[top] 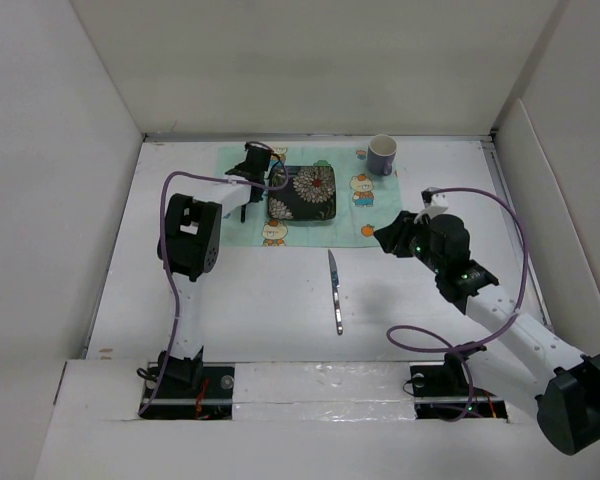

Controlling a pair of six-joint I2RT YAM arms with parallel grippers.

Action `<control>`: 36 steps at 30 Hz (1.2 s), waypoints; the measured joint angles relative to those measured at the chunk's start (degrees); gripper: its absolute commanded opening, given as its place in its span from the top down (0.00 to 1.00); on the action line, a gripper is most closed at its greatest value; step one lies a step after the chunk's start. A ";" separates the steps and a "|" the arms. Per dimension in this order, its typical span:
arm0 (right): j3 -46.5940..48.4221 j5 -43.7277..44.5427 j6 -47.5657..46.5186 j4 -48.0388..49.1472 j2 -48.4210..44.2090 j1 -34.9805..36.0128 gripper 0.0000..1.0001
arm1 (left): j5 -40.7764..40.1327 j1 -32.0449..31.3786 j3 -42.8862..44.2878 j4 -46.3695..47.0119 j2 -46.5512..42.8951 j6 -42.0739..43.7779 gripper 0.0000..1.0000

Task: Set the dinner table for one person

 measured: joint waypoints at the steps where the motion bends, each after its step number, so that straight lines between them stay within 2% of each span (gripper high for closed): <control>1: 0.00 0.00 0.00 0.04 0.02 0.02 0.54 | -0.22 -0.02 0.00 0.00 0.00 0.04 0.82; 7: 0.00 0.68 -0.02 0.09 0.22 0.68 0.56 | -1.33 0.00 0.37 -0.72 0.02 -0.44 0.69; 9: 0.02 1.16 -0.04 0.11 0.44 1.51 0.66 | -1.46 0.00 0.90 -1.55 0.02 -0.87 0.66; 10: 0.02 1.57 -0.04 0.07 0.59 2.10 0.76 | -1.57 0.00 1.16 -1.99 -0.02 -1.25 0.66; 11: 0.02 2.03 -0.13 0.09 0.79 2.78 1.00 | -1.62 0.00 1.40 -2.51 -0.15 -1.60 0.67; 13: 0.02 2.91 0.00 0.15 1.29 4.07 1.00 | -1.40 0.00 1.53 -3.89 -1.09 -2.95 0.71; 16: 0.20 5.16 0.20 0.04 2.97 7.43 1.00 | -0.26 -0.35 1.55 -6.88 -5.29 -5.97 0.87; 17: 0.28 6.01 0.22 -0.09 3.87 9.07 1.00 | 0.17 -0.52 1.51 -7.74 -7.65 -7.02 0.98; 21: 0.33 9.53 0.94 -1.11 7.80 16.46 1.00 | 1.77 -4.07 -1.88 -7.39 -24.02 -10.54 1.00; 22: 0.33 10.47 1.42 -1.68 8.81 18.36 1.00 | 1.84 -6.16 -4.04 -6.95 -29.99 -11.28 1.00; 23: 0.33 11.13 1.75 -1.92 9.70 19.85 0.82 | 1.90 -8.83 -6.45 -5.95 -36.22 -12.04 1.00; 24: 0.33 11.80 2.10 -2.40 10.86 21.55 0.82 | 2.32 -11.98 -8.70 -5.31 -43.08 -12.79 1.00; 25: 0.33 12.61 2.75 -2.91 11.72 22.97 0.64 | 2.78 -14.58 -10.69 -3.72 -48.28 -13.29 0.91; 28: 0.33 15.93 4.35 -5.16 14.67 26.64 0.47 | 4.72 -17.31 -20.50 -1.20 -63.17 -15.47 0.71; 31: 0.33 18.01 5.42 -7.45 17.99 29.40 0.47 | 4.31 -15.74 -29.18 -1.22 -73.33 -17.29 0.67; 36: 1.64 21.18 7.85 -11.08 24.20 33.83 0.49 | 3.93 -15.56 -38.71 -3.89 -76.13 -17.94 0.65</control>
